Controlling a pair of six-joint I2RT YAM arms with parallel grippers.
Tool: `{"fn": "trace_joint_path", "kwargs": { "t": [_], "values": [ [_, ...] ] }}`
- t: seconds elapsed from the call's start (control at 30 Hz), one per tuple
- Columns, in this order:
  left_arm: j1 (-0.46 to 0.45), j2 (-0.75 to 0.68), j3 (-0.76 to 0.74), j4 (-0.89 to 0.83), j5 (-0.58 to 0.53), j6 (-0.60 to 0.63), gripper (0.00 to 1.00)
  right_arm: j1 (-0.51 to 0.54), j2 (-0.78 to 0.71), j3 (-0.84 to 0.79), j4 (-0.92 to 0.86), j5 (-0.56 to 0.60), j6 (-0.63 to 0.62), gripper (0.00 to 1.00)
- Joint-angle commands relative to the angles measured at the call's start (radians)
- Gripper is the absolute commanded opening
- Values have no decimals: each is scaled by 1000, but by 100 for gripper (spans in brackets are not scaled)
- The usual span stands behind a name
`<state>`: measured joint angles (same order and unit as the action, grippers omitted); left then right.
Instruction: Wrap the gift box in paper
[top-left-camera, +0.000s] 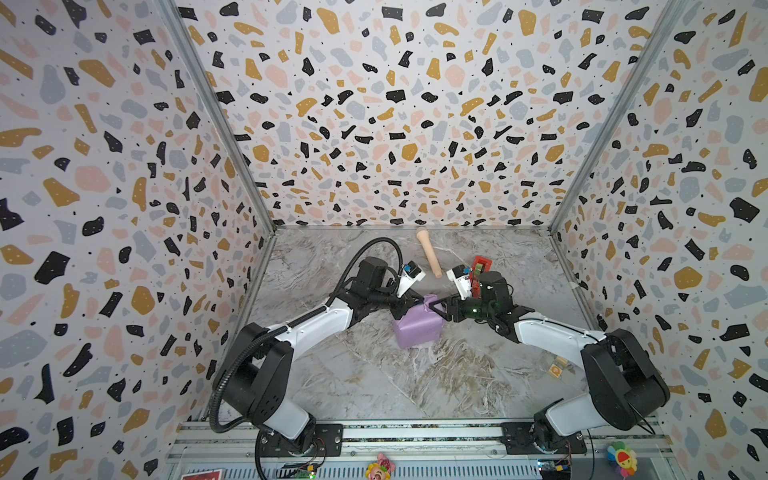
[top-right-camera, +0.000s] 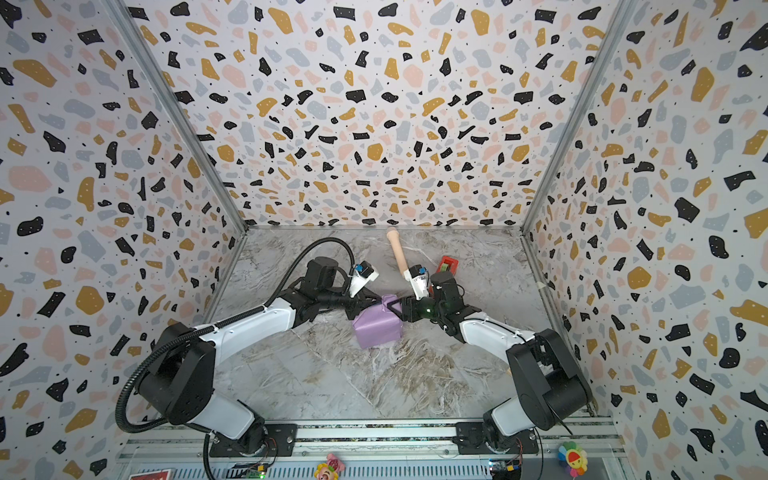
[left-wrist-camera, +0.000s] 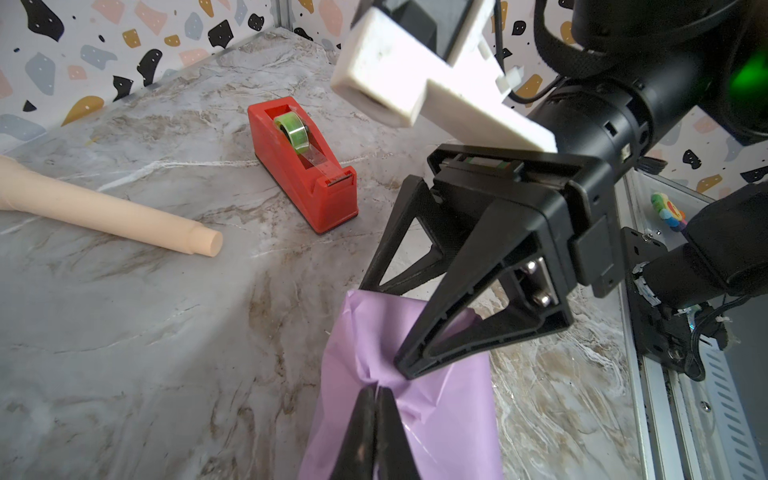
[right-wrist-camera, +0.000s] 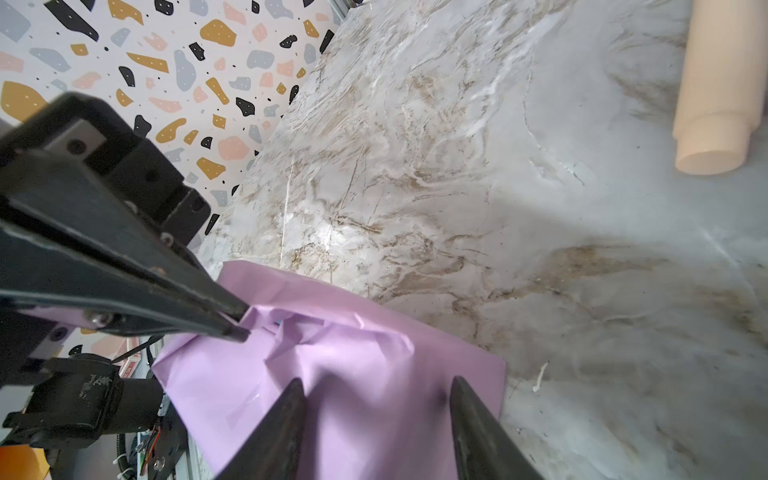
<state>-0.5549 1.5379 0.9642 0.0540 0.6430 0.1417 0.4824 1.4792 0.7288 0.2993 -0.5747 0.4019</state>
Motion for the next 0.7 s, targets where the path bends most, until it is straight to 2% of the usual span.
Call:
{"fn": "trace_joint_path", "kwargs": {
  "t": [0.0, 0.37, 0.67],
  "values": [
    [-23, -53, -23, 71, 27, -29, 0, 5, 18, -28, -58, 58, 14, 55],
    [-54, -56, -96, 115, 37, -110, 1, 16, 9, -45, -43, 82, 51, 55],
    [-72, -73, -163, 131, 35, -138, 18, 19, -12, -16, -82, 101, 34, 56]
  ]
}}
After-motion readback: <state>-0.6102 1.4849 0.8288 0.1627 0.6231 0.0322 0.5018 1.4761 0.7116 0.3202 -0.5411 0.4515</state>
